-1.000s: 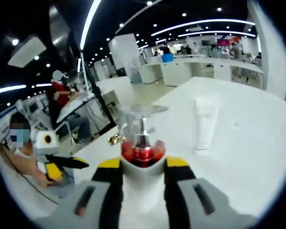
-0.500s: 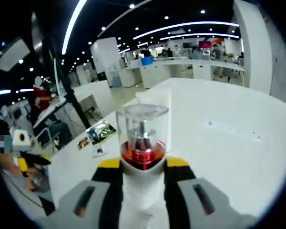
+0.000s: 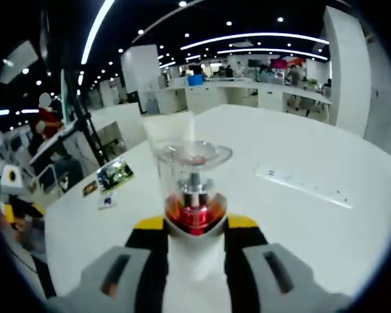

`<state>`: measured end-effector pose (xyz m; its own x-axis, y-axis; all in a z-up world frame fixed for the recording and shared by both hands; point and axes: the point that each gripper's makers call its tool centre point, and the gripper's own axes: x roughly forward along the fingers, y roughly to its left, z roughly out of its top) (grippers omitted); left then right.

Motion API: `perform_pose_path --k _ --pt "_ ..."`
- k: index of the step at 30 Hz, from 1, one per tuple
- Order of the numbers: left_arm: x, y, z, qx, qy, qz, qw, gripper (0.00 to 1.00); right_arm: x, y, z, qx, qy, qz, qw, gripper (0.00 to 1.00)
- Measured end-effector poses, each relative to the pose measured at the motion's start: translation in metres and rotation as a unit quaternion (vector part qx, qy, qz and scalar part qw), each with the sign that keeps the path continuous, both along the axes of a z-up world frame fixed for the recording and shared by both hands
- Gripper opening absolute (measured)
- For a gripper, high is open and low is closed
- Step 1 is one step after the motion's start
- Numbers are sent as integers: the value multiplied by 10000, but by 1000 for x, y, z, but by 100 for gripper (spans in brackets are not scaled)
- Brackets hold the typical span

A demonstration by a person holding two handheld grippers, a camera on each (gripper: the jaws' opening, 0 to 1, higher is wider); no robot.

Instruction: Arrange the skincare products in the storage area until every visible bottle or jar stands upright without overlapping.

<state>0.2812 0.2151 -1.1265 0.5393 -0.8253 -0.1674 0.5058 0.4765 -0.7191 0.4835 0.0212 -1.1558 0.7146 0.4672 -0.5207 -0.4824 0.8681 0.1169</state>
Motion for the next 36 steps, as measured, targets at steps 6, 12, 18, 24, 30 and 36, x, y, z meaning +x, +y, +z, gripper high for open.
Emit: perform_pose_path --k 6,12,18,24,30,36 --pt "4 4 -1 45 67 88 9999 48 14 -5 -4 -82 -69 10 9999 29" --pt "11 7 -4 105 154 161 9997 48 25 -12 -6 -100 -176 -4 9998 30" --pt "15 3 -1 165 178 191 9995 48 37 -15 -9 -156 -316 55 9994 30" --pt "18 2 7 206 180 284 9992 48 46 -16 -10 -162 -506 154 9985 30" --pt "23 5 16 381 4 388 9985 47 42 -21 -7 -145 -705 179 9972 30" --pt "25 3 16 386 -14 432 9983 47 36 -24 -8 -190 -940 309 9949 30"
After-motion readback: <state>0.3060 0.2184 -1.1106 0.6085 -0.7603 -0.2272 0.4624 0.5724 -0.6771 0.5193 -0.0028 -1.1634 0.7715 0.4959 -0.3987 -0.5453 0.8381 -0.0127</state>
